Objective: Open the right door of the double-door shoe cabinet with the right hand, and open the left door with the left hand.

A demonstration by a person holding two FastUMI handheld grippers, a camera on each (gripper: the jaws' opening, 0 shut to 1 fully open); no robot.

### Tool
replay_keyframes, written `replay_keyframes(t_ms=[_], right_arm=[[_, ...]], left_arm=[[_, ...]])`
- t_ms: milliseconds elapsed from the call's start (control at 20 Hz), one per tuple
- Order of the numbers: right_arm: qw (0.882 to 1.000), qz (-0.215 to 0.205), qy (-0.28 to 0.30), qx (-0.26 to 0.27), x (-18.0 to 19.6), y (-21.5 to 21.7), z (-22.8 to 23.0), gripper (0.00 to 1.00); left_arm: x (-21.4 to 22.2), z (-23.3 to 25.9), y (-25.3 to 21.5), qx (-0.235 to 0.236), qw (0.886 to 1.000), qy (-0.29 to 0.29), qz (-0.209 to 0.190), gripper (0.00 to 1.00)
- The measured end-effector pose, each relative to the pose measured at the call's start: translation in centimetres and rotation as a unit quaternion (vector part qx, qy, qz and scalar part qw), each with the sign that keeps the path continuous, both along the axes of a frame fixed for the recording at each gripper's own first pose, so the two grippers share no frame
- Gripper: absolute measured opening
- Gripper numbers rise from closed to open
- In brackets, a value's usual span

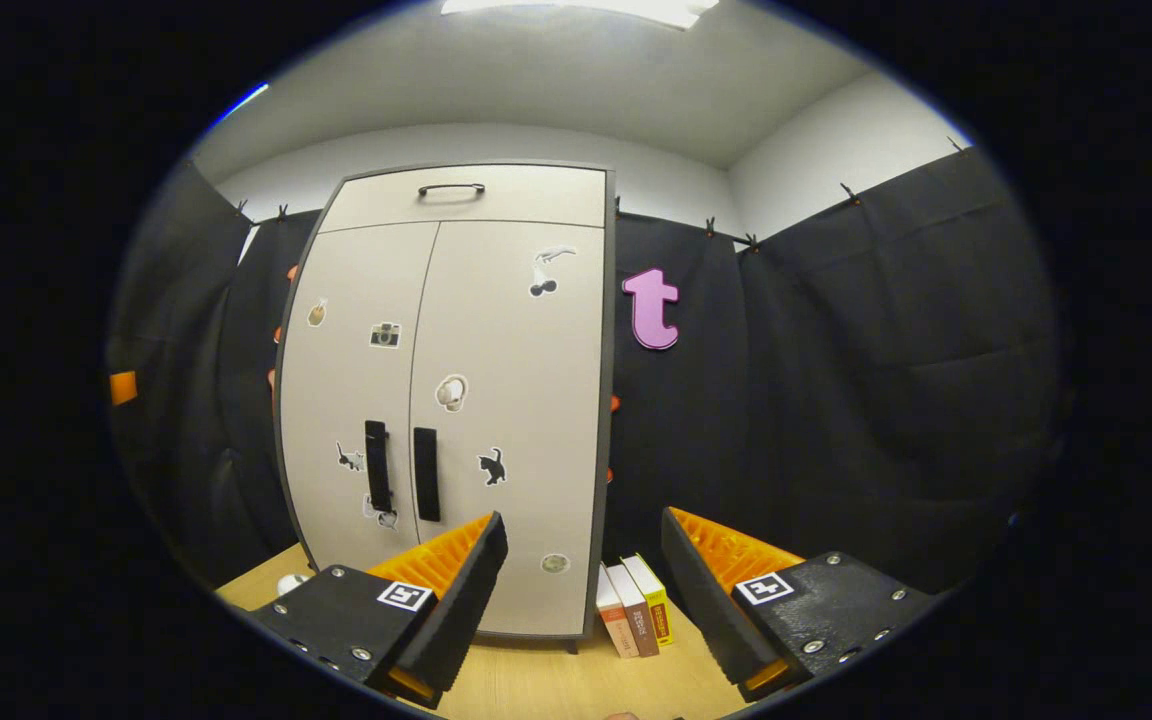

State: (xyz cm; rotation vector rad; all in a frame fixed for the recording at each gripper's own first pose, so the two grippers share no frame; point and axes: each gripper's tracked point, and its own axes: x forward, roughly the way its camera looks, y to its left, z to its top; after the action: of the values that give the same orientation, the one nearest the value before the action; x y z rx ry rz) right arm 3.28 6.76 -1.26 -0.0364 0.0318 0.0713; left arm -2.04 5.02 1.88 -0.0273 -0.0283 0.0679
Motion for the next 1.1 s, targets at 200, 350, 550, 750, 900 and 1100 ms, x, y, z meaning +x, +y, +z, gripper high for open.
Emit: replay_keyframes(t_ms=[200, 350, 550, 750, 900, 1100], right_arm=[[1.0, 0.026, 0.01, 0.004, 1.9, 4.4, -0.9, 0.94], [0.999, 0.035, 0.013, 0.001, 4.0, 7.3, -1.7, 0.94], [0.999, 0.041, 0.018, 0.002, 7.6, 10.9, -3.3, 0.95], [0.999, 0.044, 0.018, 0.001, 11.4, 14.0, -4.8, 0.95], [0.999, 0.045, 0.024, 0.003, 14.4, 15.9, -5.9, 0.94], [0.998, 0.037, 0.045, 0.024, 17.9, 17.0, -7.2, 0.95]], left_arm=[[-0.5, 0.3, 2.2, 0.001, 1.0, -0.004, 0.015, 0.96], [-0.9, 0.3, 3.6, 0.004, 1.0, -0.004, 0.021, 0.97], [-1.0, -0.3, 4.6, 0.007, 1.0, 0.003, 0.017, 0.96], [-0.8, -1.1, 6.0, 0.012, 1.0, 0.01, 0.022, 0.95], [-0.5, -1.0, 7.0, 0.011, 1.0, 0.011, 0.024, 0.96], [-0.6, -1.0, 8.8, 0.012, 0.999, 0.01, 0.036, 0.96]])
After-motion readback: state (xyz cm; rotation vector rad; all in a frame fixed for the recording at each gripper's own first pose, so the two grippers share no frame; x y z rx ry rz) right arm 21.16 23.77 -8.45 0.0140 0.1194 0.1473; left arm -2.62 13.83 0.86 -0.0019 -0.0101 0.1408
